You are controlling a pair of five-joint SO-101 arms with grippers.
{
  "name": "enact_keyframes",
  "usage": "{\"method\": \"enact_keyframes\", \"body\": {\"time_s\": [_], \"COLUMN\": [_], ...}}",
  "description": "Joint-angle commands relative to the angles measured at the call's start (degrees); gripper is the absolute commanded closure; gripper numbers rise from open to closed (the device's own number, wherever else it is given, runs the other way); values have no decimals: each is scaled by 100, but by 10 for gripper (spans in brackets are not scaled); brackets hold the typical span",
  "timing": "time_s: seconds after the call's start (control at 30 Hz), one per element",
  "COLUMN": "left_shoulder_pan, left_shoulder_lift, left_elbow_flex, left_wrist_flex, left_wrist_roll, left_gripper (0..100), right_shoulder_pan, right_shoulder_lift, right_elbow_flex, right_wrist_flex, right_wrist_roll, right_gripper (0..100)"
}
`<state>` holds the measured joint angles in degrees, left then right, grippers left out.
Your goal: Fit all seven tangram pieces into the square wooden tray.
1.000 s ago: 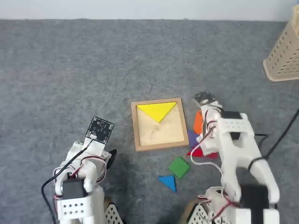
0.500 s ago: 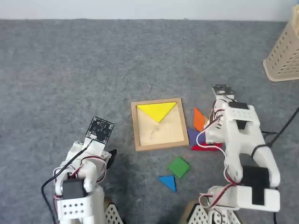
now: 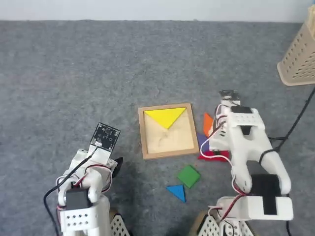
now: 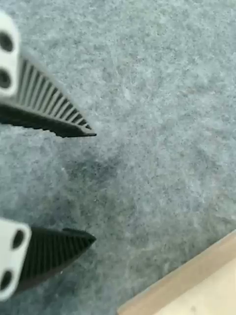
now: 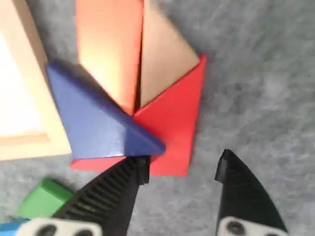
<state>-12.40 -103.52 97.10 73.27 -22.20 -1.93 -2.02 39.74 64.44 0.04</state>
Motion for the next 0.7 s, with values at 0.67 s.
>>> {"method": "enact_keyframes", "body": {"time_s": [0.67], "left_shoulder_pan": [26], "left_shoulder_lift": [-88], "left_elbow_flex": [-48], "left_wrist_flex": [26], "left_wrist_roll": [-44], "left_gripper": [720], "right_shoulder_pan": [-180], "right_shoulder_lift": [-347], "right_elbow_flex": [-1116], "right_wrist_flex": [857], "right_wrist_roll": [-273], "right_gripper": [757]}}
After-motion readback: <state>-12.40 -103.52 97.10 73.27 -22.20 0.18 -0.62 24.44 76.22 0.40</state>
